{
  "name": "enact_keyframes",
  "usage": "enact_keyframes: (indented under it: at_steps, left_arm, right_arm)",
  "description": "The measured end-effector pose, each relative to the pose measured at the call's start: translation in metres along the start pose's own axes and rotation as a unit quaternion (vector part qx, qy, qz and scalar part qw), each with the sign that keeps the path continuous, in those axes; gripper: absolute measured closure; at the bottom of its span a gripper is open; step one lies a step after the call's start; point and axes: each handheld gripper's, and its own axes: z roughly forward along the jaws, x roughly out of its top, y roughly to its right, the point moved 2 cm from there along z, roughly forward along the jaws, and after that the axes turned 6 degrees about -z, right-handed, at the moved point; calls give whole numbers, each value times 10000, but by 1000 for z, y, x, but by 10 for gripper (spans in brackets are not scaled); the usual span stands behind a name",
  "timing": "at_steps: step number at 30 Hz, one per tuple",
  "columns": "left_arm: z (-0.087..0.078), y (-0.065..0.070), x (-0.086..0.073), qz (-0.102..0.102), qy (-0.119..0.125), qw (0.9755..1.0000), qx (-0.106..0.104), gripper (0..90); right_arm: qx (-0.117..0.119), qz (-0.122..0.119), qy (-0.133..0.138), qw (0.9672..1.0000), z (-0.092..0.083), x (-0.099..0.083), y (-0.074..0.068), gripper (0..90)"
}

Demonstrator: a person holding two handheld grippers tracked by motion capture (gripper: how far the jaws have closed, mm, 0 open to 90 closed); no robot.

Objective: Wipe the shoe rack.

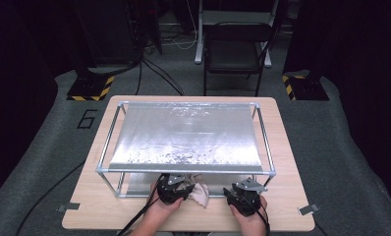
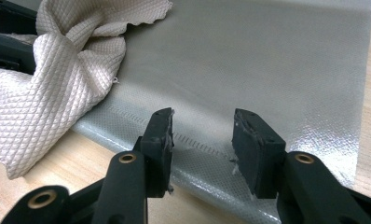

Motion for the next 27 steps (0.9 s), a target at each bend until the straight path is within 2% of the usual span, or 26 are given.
enact_keyframes:
  at_steps: [3, 4, 5, 6, 7, 10, 11, 12, 13, 14, 16, 20, 21, 22, 23, 24, 25, 27]
  left_arm:
    - [0, 1, -1, 32, 93, 9999, 62, 603]
    - [1, 2, -1, -61, 158, 9998, 45, 612]
    - [-1, 0, -2, 41, 29, 10000, 83, 624]
    - [-2, 1, -2, 0, 49, 9999, 117, 638]
    - [-1, 0, -2, -24, 170, 9997, 173, 648]
    - [-4, -3, -4, -19, 161, 9995, 275, 675]
    - [-6, -5, -5, -9, 73, 9995, 310, 678]
    - [-7, -7, -5, 1, 142, 9993, 343, 680]
    - [-8, -8, -6, -73, 146, 9991, 392, 685]
    - [-10, -11, -8, -5, 110, 9990, 444, 686]
    - [-13, -14, -11, -97, 207, 9985, 507, 690]
    - [-21, -23, -16, -226, 223, 9977, 607, 690]
    - [-23, -25, -17, -191, 203, 9977, 623, 691]
    - [-25, -27, -19, -291, 237, 9972, 647, 692]
    - [-29, -32, -20, -141, 189, 9976, 656, 692]
    - [-31, -36, -22, -90, 201, 9973, 702, 697]
    - [-35, -38, -24, -194, 186, 9970, 720, 702]
    - [-41, -46, -28, -206, 235, 9962, 816, 707]
  right_arm:
    - [2, -23, 2, 10000, 0, 0, 0, 581]
    - [0, -85, 8, 10000, 0, 0, 1, 581]
    - [-14, -63, 25, 10000, 0, 0, 1, 582]
    - [-12, -94, 26, 10000, 1, 0, 1, 582]
    - [-14, -98, 26, 9999, 1, 0, 1, 582]
    - [-10, -116, 24, 9999, 1, 0, 2, 584]
    - [-16, -118, 20, 9999, 1, 0, 2, 584]
    - [-17, -122, 20, 9999, 1, 0, 2, 584]
    - [-17, -122, 21, 9999, 1, 0, 2, 585]
    - [-17, -123, 21, 9999, 1, 0, 2, 585]
    - [-23, -128, 20, 9999, 1, 0, 2, 585]
    - [-26, -130, 19, 9999, 1, 0, 1, 585]
    - [-25, -126, 18, 9999, 1, 0, 2, 585]
    - [-20, -124, 20, 9999, 1, 0, 2, 585]
    - [-20, -124, 20, 9999, 1, 0, 2, 585]
    - [-20, -124, 17, 9999, 1, 0, 2, 585]
    - [-19, -122, 19, 9999, 1, 0, 2, 585]
    - [-13, -120, 23, 9999, 1, 0, 2, 585]
